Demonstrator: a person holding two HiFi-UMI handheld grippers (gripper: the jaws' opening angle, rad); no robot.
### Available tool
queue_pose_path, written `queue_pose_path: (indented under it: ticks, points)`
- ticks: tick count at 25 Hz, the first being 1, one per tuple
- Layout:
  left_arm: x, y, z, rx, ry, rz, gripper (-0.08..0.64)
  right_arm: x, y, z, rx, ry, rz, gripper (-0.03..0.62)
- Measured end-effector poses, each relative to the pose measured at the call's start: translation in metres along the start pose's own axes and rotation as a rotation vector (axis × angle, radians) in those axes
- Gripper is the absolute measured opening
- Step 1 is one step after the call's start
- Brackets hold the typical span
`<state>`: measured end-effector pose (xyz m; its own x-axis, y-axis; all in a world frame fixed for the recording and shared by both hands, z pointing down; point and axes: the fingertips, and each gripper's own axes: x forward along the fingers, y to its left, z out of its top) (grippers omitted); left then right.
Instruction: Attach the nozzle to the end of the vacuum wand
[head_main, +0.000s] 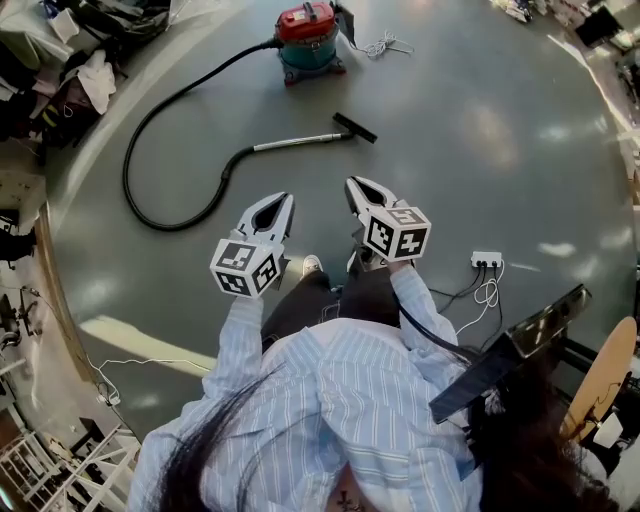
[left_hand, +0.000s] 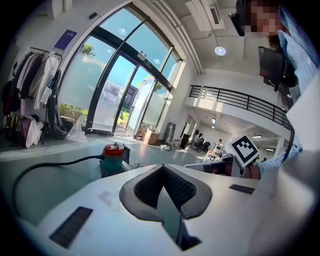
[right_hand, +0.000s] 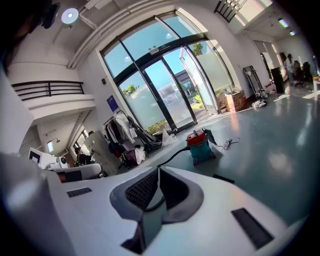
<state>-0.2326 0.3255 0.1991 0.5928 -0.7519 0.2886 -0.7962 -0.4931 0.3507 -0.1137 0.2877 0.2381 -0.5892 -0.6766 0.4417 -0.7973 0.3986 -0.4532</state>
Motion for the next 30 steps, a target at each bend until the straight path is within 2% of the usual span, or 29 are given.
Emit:
queue_pose_path:
  ticks: [4,10,17,30]
  points:
    - [-0.004,-0.010,-0.003,-0.057,-0.016,-0.008,0.005,-0.024,0.003,-0.001,-0.009,-0.009,-0.011,0.017]
    - [0.009,-0.044,0.010,-0.030,-0.025,-0.017,0.006,-0.052,-0.009,0.010,-0.005,-0.010,0.001,0.017]
    - [0.022,-0.072,0.008,-0.029,-0.024,-0.007,0.005,-0.066,-0.014,0.016,-0.058,0.019,0.013,0.017]
    - [0.040,-0.081,0.005,-0.053,-0.021,0.002,0.005,-0.069,-0.024,0.025,-0.100,0.033,0.031,0.017]
